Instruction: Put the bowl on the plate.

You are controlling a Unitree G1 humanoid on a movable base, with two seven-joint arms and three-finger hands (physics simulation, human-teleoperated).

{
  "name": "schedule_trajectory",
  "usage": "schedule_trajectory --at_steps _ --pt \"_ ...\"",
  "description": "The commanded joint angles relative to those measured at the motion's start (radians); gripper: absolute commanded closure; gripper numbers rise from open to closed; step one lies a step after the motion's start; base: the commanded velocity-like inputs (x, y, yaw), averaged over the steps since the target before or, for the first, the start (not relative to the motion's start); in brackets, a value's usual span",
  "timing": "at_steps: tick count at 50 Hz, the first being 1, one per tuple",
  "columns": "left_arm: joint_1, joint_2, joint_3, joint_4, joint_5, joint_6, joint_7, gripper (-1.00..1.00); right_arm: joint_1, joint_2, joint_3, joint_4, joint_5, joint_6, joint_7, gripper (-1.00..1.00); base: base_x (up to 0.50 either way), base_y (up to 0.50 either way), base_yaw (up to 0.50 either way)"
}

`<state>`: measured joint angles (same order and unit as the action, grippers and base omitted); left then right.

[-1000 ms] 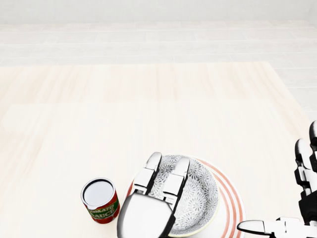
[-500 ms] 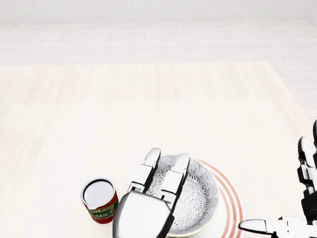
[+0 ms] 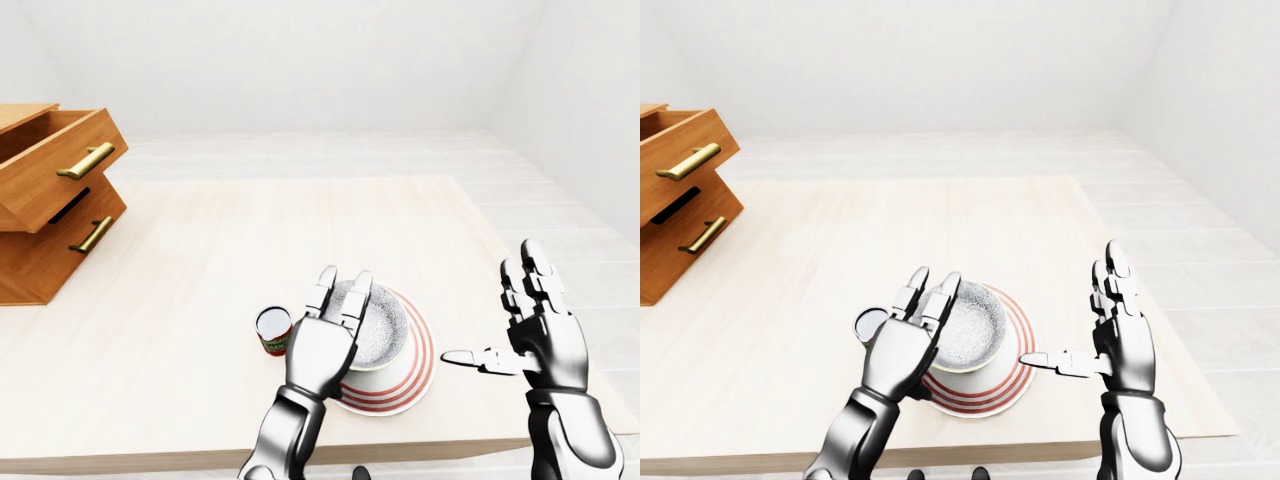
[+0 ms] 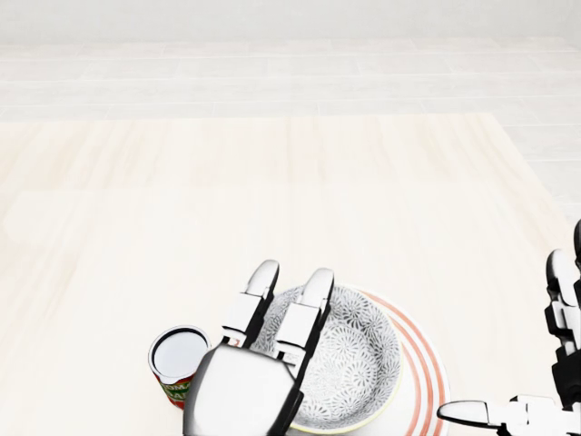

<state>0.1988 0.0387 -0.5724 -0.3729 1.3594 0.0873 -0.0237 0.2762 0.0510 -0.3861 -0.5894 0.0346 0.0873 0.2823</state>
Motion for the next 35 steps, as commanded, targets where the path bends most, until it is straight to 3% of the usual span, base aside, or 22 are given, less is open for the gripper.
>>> schedule_trajectory --at_steps 1,23,35 --pt "0.019 0.023 0.023 -0.067 -0.031 0.0 -0.024 -1.0 -0.002 -0.001 0.001 0.005 0.0 0.0 -0.003 -1.0 0.0 0.0 0.0" --pt "0.049 0.038 0.126 -0.303 -0.124 0.0 -0.161 -1.0 0.0 0.0 0.015 0.003 -0.007 0.0 -0.008 -1.0 0.0 0.0 0.0" --pt "0.032 0.025 0.219 -0.408 -0.185 0.0 -0.254 -1.0 0.002 -0.001 0.02 -0.004 -0.01 0.0 -0.01 -1.0 0.0 0.0 0.0"
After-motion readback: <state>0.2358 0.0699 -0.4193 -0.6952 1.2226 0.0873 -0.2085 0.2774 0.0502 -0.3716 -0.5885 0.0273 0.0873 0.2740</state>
